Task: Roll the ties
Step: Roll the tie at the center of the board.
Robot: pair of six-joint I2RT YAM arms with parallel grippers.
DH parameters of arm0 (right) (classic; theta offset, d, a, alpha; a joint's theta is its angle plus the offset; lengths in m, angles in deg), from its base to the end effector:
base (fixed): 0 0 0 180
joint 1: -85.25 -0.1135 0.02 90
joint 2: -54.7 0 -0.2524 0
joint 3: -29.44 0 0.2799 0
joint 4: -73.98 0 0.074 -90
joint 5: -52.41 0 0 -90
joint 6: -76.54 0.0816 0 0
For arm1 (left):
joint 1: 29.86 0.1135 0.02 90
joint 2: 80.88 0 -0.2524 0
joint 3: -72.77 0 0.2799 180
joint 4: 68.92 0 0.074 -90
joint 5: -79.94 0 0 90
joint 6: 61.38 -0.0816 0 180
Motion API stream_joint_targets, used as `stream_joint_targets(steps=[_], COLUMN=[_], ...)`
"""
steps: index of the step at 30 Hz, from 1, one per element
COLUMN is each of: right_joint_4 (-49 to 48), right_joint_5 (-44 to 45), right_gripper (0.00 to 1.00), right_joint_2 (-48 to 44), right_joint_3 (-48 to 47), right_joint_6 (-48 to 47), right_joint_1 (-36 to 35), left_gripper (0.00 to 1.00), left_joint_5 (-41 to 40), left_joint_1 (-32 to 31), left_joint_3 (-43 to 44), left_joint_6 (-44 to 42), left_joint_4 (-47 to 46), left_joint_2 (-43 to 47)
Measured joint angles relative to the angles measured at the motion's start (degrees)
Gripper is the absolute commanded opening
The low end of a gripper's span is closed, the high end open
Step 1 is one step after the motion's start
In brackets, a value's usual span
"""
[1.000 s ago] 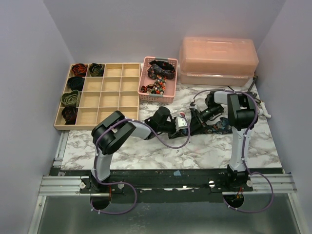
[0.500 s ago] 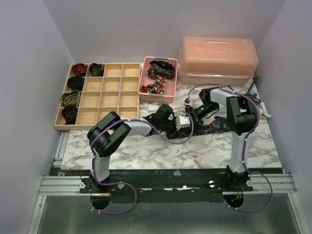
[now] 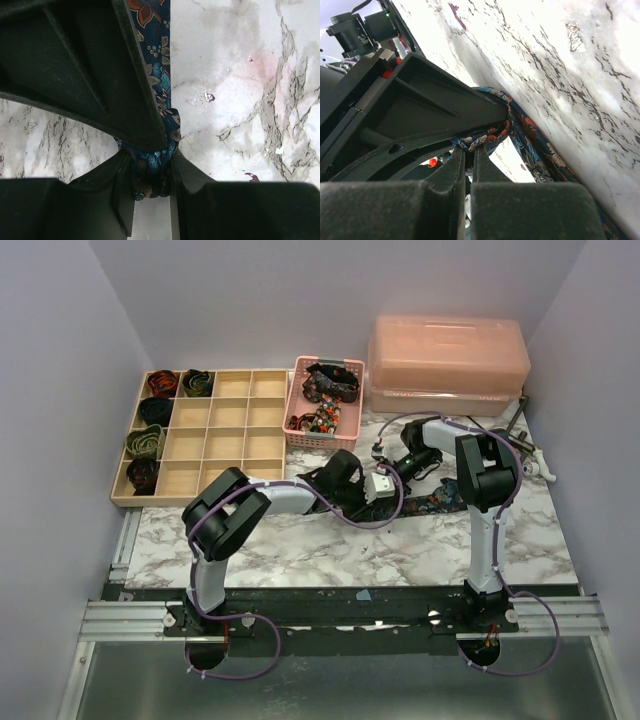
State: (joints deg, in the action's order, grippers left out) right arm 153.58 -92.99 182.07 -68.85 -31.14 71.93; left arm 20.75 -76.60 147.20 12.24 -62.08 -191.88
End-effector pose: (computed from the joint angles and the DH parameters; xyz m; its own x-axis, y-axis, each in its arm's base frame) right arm 0.3536 0.1527 0.0641 -0.9165 -0.3942 0.0683 -0.1602 0.5181 0.8402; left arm 0.2710 -0.3490 0.0834 -0.2035 0.5697 -0.7962 0.9775 0.1636 -0.1328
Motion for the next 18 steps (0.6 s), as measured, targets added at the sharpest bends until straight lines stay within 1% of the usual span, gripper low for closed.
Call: stream_joint_targets(steps=[1,2,4,7,9,13,18], right_joint_4=[0.0,0.0,0.0,-0.9,-1.4,-1.7,-1.0], right_joint_5=[0.0,0.0,0.0,2.1,3.5,4.9,3.7], right_gripper=[0.01,0.01,0.01,0.01,0.01,0.01,0.01], right_joint_2=[0.0,0.0,0.1,0.2,0.4,1.7,3.5], right_joint_3=[0.0,0.0,0.0,0.8,1.2,1.2,0.9], right_joint_6=[-0.2,-0.3,-0.4,-0.5,-0.5,-0.9,-3.2], right_joint_1=[0.2,0.2,0.3,0.7,1.6,3.7,5.1], left_gripper=[0.26,0.32,0.49,0.64,0.69,0.74,0.79], left_joint_5=[0.0,0.0,-0.1,0.1,0.7,1.6,2.9], left_joint_1=[0.0,0.0,0.0,0.0,0.3,1.5,3.2], left_joint_3=[0.0,0.0,0.1,-0.1,-2.2,-9.2,-13.7], left_joint_6=[0.0,0.0,0.1,0.4,0.7,1.9,3.0], left_joint_4=[0.1,0.1,0.1,-0.7,-3.4,-11.1,-19.1], left_joint_2=[0.0,0.0,0.0,0.1,0.7,3.5,4.1])
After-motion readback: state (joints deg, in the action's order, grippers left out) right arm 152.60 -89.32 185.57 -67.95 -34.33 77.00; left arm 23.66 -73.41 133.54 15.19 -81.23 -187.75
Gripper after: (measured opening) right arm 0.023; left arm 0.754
